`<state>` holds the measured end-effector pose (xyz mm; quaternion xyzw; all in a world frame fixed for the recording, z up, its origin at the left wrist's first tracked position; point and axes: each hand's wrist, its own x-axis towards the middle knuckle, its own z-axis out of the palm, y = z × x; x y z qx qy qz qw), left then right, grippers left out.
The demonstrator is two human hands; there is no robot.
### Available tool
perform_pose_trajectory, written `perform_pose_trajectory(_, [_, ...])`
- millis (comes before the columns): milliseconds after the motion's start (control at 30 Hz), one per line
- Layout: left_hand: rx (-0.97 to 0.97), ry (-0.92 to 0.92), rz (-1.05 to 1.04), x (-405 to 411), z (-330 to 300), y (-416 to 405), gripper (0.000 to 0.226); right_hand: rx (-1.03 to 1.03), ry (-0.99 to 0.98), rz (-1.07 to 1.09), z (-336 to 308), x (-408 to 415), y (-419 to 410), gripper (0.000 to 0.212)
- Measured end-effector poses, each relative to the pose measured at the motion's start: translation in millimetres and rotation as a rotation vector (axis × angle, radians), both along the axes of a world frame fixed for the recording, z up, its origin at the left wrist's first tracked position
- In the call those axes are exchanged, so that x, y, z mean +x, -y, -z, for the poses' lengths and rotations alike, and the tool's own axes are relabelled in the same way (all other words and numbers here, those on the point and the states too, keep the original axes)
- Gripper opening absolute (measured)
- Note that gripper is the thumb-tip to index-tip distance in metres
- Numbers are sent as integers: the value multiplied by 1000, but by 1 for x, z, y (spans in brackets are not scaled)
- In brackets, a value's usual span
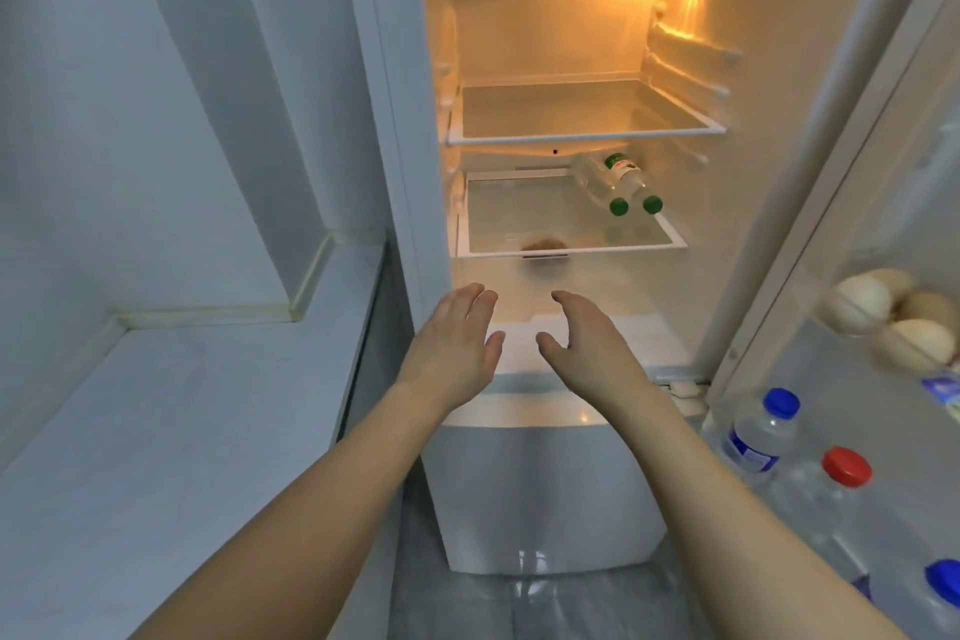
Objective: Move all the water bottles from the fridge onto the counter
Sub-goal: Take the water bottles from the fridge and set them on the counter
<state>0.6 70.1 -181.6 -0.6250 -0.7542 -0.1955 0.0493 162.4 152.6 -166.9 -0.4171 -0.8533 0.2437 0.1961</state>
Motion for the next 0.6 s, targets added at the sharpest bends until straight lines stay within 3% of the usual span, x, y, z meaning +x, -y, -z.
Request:
perform_pose_trajectory(400, [143,-70,96,3,-20,-156,44,19,-156,89,-21,-5,-136,45])
perform_pose_trajectory(600, [180,-97,104,6,-31,-215,42,-14,-231,229,-14,-3,-193,50])
